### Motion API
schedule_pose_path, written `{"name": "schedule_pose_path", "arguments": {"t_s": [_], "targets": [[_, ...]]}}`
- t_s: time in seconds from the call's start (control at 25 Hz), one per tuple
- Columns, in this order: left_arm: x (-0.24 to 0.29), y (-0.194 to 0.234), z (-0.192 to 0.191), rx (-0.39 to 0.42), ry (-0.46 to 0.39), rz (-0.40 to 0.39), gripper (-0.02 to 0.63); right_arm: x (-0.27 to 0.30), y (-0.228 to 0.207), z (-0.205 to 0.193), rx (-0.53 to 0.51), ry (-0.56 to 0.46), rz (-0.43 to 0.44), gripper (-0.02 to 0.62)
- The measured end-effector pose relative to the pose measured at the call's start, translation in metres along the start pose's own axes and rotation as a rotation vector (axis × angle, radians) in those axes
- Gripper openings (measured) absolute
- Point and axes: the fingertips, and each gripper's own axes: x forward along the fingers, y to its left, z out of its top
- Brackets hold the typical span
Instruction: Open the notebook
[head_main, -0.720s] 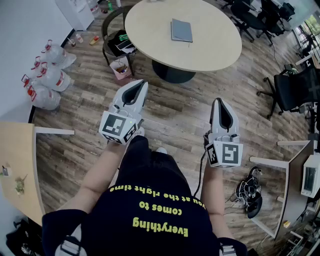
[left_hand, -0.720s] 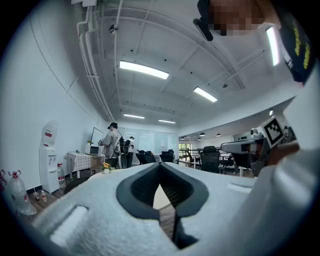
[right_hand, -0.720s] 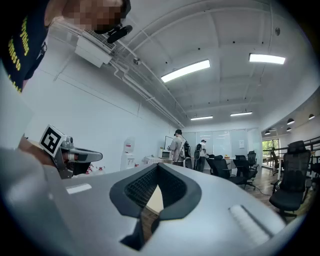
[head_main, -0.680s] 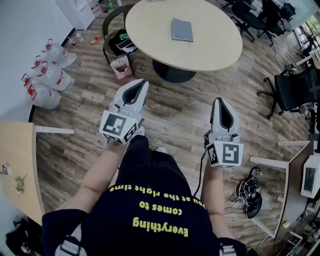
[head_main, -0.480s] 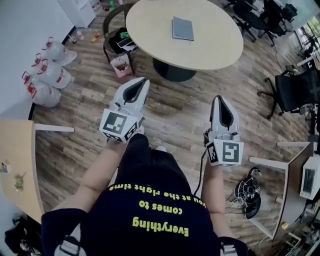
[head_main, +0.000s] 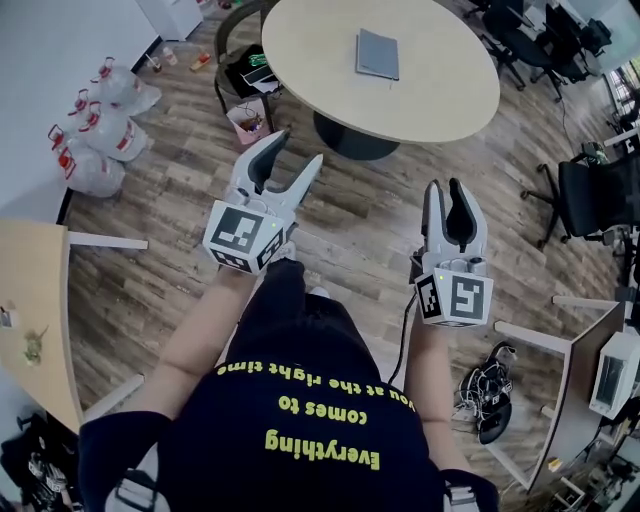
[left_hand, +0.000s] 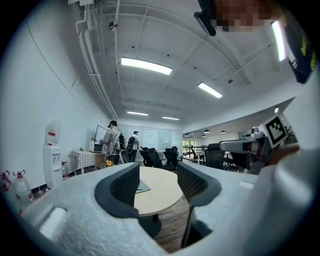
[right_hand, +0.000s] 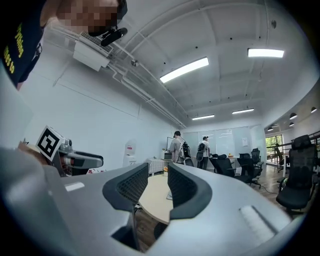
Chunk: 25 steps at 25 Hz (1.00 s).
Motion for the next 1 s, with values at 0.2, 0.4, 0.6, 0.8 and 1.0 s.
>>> {"name": "schedule_pose_path", "arguments": {"t_s": [0.2, 0.4, 0.6, 0.8, 1.0], "targets": [[0.029, 0.013, 0.002, 0.028, 0.008, -0.007, 0.287, 0.037, -0.004, -0.006, -0.005, 0.015, 0.019, 0.212], [0.071, 0.046, 0.002, 0.038, 0.001, -0.026, 0.293, 0.089, -0.011, -0.008, 0.001, 0.014, 0.021, 0.240], [0.124, 0.088, 0.003, 0.042, 0.003, -0.048, 0.293, 0.148, -0.024, -0.008, -0.012, 0.008, 0.011, 0.241], [0.172, 0.131, 0.006, 0.042, 0.001, -0.073, 0.293, 0.204, -0.036, -0.005, -0.009, -0.010, -0.015, 0.249], [0.209, 0.170, 0.007, 0.023, -0.013, -0.074, 0.307, 0.250, -0.043, -0.018, 0.018, 0.036, -0.005, 0.239]]}}
